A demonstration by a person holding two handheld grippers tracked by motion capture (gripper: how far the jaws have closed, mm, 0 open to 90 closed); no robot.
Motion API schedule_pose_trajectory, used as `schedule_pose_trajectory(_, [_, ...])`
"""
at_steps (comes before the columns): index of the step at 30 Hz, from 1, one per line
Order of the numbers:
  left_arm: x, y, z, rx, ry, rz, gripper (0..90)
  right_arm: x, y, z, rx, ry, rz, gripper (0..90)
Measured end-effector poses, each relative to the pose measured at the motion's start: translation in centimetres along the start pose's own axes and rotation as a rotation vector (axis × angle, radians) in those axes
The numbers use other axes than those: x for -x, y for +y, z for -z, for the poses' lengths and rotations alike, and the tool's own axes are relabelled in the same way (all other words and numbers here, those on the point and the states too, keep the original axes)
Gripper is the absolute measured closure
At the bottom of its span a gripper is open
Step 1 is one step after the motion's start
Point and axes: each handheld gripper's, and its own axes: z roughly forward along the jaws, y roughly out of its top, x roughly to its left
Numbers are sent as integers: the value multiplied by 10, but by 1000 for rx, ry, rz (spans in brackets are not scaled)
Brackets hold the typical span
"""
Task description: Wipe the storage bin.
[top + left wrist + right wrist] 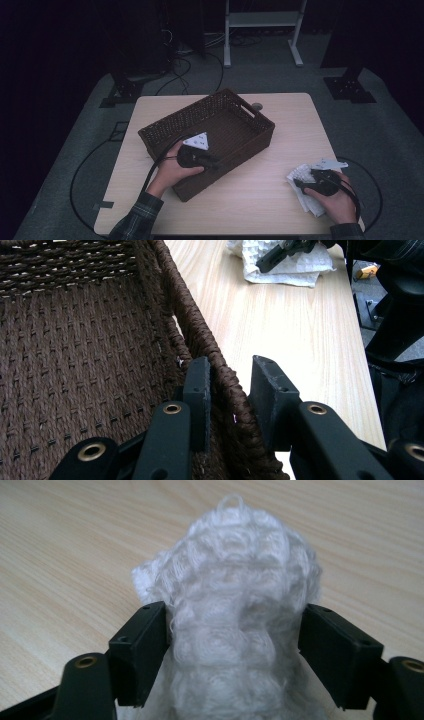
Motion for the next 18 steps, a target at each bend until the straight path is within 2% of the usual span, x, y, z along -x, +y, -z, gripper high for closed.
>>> schedule_pose_trajectory(4, [0,0,0,0,0,-1,691,2,-2,-3,-16,20,-10,325])
schedule_pose_trajectory(5, [0,0,0,0,1,0,691,2,-2,-2,-18,32,-18,382])
schedule_pose_trajectory(7, [0,0,0,0,1,0,691,2,-2,-2,-17,37,-19,402])
schedule_pose_trajectory(8, [0,0,0,0,1,-1,691,2,-2,-2,-18,42,-20,467])
schedule_pose_trajectory(9, [0,0,0,0,1,-1,691,2,-2,-2,-18,42,-20,467])
schedule_pose_trajectory(10, [0,0,0,0,1,-1,691,0,-2,-2,-18,47,-21,547])
schedule_pose_trajectory(13, [0,0,0,0,1,-1,691,-1,-1,-2,-20,50,-27,598])
schedule_pose_trajectory(14, [0,0,0,0,1,0,691,-3,0,-2,-26,53,-37,685])
schedule_pose_trajectory(18, [0,0,0,0,1,-1,691,-5,3,-2,-42,58,-40,748])
